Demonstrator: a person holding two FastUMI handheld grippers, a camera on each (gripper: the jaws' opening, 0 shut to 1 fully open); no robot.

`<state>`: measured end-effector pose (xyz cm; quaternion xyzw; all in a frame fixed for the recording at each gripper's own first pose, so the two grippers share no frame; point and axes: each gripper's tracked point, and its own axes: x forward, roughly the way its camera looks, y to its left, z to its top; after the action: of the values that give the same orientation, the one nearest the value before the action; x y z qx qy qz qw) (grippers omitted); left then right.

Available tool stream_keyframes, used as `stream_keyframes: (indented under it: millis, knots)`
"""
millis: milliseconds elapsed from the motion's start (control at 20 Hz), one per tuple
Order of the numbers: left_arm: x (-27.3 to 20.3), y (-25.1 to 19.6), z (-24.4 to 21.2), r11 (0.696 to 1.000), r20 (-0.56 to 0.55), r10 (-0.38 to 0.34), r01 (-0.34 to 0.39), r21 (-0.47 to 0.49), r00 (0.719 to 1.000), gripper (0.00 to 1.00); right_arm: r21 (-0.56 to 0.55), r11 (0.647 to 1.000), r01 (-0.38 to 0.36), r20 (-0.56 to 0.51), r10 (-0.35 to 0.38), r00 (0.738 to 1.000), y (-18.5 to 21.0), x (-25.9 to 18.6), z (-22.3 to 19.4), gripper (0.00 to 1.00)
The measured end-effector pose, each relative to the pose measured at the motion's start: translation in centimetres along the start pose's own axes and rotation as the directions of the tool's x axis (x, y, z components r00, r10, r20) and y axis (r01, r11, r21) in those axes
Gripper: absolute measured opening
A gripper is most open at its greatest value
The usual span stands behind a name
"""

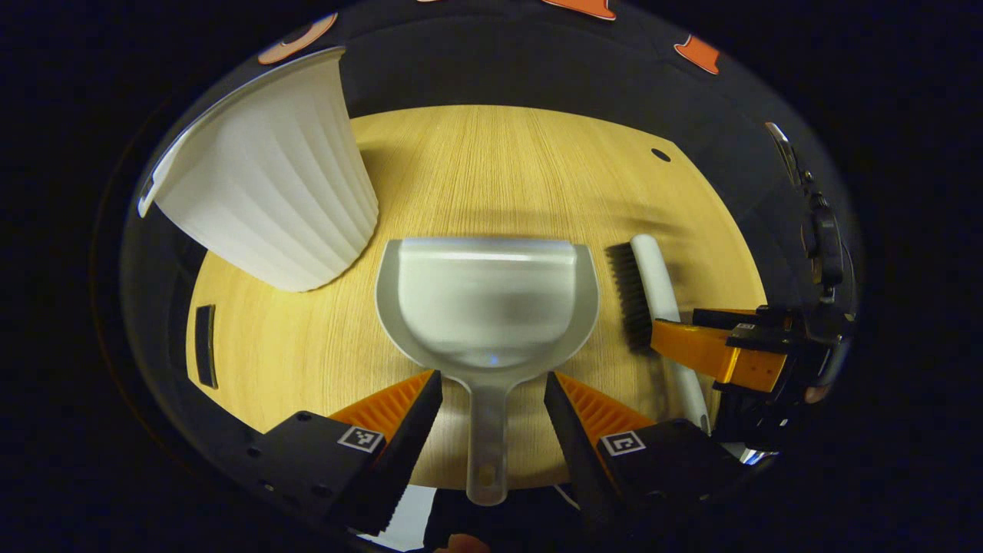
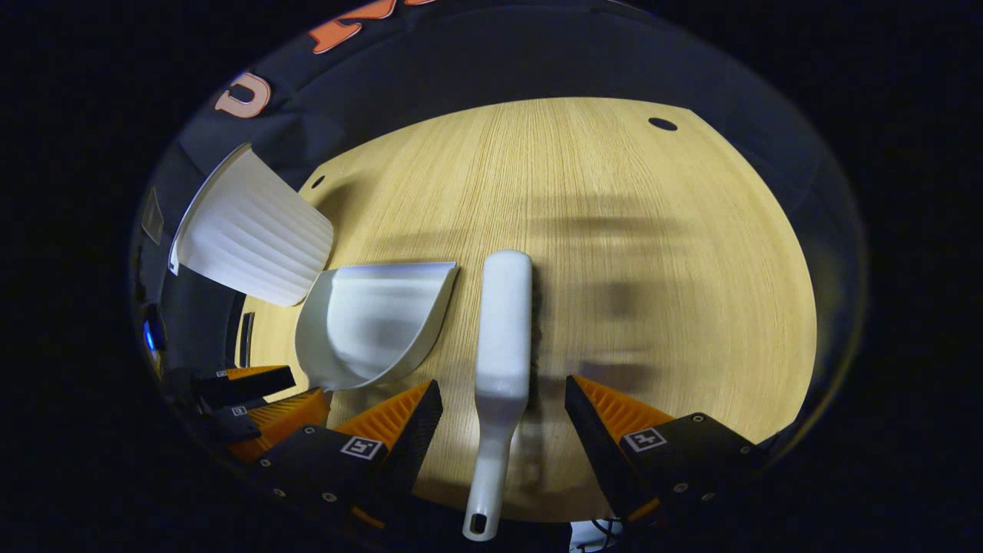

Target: Pick up the small broom and dustpan from the desktop, sweep the trash into the dustpan with the broom, and then empty the trash into the garbage bin.

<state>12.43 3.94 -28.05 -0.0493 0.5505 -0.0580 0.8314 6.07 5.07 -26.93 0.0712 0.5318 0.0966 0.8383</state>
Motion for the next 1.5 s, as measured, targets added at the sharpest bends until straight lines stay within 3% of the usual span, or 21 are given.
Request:
stream_keyframes:
  millis: [150, 300, 400, 450, 550, 650, 800, 900, 1100, 1300, 1350, 1500]
  knots:
    - [-3.1, 2.3, 3.5, 0.999, 0.132, 0.015, -0.020, 0.037, 0.991, 0.89, -0.021, 0.999, 0.025, 0.110, -0.023, 0.994, -0.2, -2.5, 2.2, 0.97]
    - [-7.1, 4.3, 7.7, 0.998, 0.293, 0.014, -0.031, 0.052, 0.956, 0.89, -0.048, 0.998, 0.030, 0.244, -0.018, 0.970, 0.3, -6.1, 5.4, 0.97]
    - [-10.6, 5.4, 11.2, 0.999, 0.424, 0.004, -0.026, 0.046, 0.906, 0.89, -0.067, 0.997, 0.047, 0.367, -0.020, 0.930, 0.7, -9.1, 8.1, 0.97]
    - [-9.7, 5.9, 11.1, 0.998, 0.493, 0.012, -0.040, 0.047, 0.870, 0.89, -0.077, 0.995, 0.067, 0.428, -0.028, 0.903, 0.7, -10.7, 9.5, 0.97]
    - [-12.7, 9.1, 13.5, 0.997, 0.622, 0.026, -0.067, 0.043, 0.783, 0.88, -0.078, 0.990, 0.116, 0.574, -0.051, 0.818, 0.4, -14.5, 12.6, 0.97]
    - [-13.0, 11.2, 14.7, 0.999, 0.705, 0.013, -0.046, 0.028, 0.709, 0.88, -0.065, 0.985, 0.163, 0.685, -0.075, 0.725, -0.2, -17.6, 13.9, 0.97]
    - [-17.2, 12.7, 17.0, 1.000, 0.820, 0.003, -0.014, 0.006, 0.572, 0.87, -0.044, 0.981, 0.190, 0.815, -0.075, 0.574, -1.3, -21.2, 13.6, 0.97]
    - [-19.9, 13.2, 17.6, 1.000, 0.867, 0.004, -0.015, 0.004, 0.499, 0.86, -0.044, 0.976, 0.213, 0.872, -0.066, 0.485, -1.6, -23.3, 12.9, 0.97]
    - [-23.0, 12.9, 17.4, 1.000, 0.916, -0.004, -0.009, 0.008, 0.400, 0.86, -0.057, 0.959, 0.278, 0.929, -0.050, 0.366, -0.2, -24.1, 11.5, 0.97]
    - [-24.7, 13.3, 17.0, 0.996, 0.949, 0.021, -0.093, 0.008, 0.314, 0.87, -0.143, 0.946, 0.290, 0.966, 0.070, 0.247, 1.5, -27.7, 10.6, 0.96]
    - [-24.7, 13.5, 17.0, 0.994, 0.951, 0.039, -0.106, -0.007, 0.306, 0.86, -0.146, 0.946, 0.289, 0.966, 0.074, 0.247, 1.4, -27.5, 10.7, 0.95]
    - [-24.6, 13.9, 16.3, 0.994, 0.949, 0.073, -0.098, -0.045, 0.307, 0.86, -0.124, 0.963, 0.241, 0.940, 0.036, 0.339, 0.9, -25.6, 10.4, 0.96]
